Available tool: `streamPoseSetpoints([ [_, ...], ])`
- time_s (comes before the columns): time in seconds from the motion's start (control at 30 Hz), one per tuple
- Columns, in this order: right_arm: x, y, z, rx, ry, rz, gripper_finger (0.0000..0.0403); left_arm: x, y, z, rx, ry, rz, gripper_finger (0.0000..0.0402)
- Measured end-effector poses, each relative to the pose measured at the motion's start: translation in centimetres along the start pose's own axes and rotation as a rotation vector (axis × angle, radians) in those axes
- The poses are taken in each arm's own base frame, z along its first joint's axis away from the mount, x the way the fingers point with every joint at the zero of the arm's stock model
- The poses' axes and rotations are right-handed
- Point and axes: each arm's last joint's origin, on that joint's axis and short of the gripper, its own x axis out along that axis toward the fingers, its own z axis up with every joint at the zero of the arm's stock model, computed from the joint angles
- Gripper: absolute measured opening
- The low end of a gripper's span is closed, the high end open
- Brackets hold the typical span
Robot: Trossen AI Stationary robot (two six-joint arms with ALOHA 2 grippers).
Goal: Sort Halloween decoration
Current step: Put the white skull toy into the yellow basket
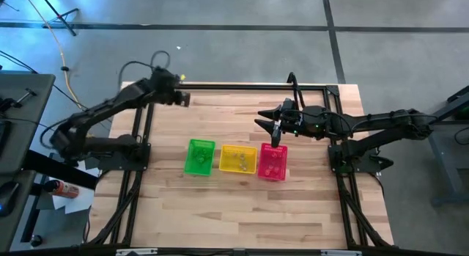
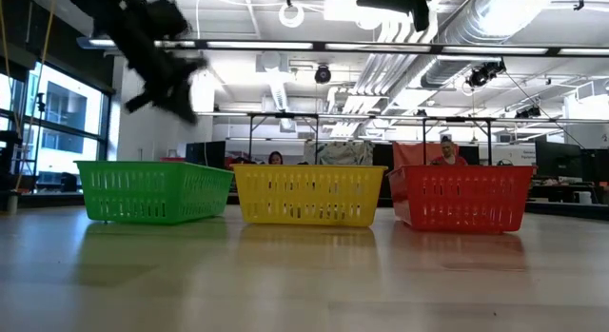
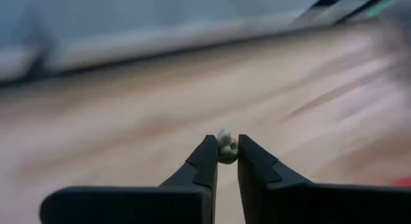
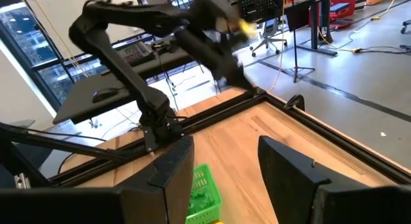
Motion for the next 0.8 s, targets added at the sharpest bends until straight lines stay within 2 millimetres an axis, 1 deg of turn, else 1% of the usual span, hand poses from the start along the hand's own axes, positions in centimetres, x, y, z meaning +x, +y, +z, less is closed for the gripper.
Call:
streamPoseSetpoints([
  [0.1,0.0,0.0,0.1,0.004,-0.009,0.003,0.0169,-2.7,-2.0,1.1,0.056,-0.217,-0.227,0.0020],
  [0.2,0.0,0.0,0.1,0.034,-0.012,0.004,0.0169,-5.3,-4.1,1.3,0.167,-0.370,-0.466,0.0021],
  [0.27,0.0,0.0,0.1,0.046,-0.012,0.004,0.0169,-6.8,-5.5,1.0,0.236,-0.431,-0.605,0.0021],
  [0.37,0.0,0.1,0.2,0.048,-0.015,0.006,0.0169,-8.4,-7.4,0.0,0.322,-0.460,-0.760,0.0021],
  [0.57,0.1,0.5,0.7,0.048,-0.054,0.099,0.0169,-9.8,-11.1,-3.3,0.554,-0.445,-0.971,0.0021],
  [0.7,0.4,0.9,0.5,-0.012,-0.054,0.148,0.0169,-9.8,-13.2,-5.1,0.671,-0.473,-1.006,0.0021],
  [0.8,0.7,0.9,0.3,-0.034,-0.044,0.147,0.0169,-9.3,-14.3,-5.7,0.694,-0.501,-0.987,0.0021],
])
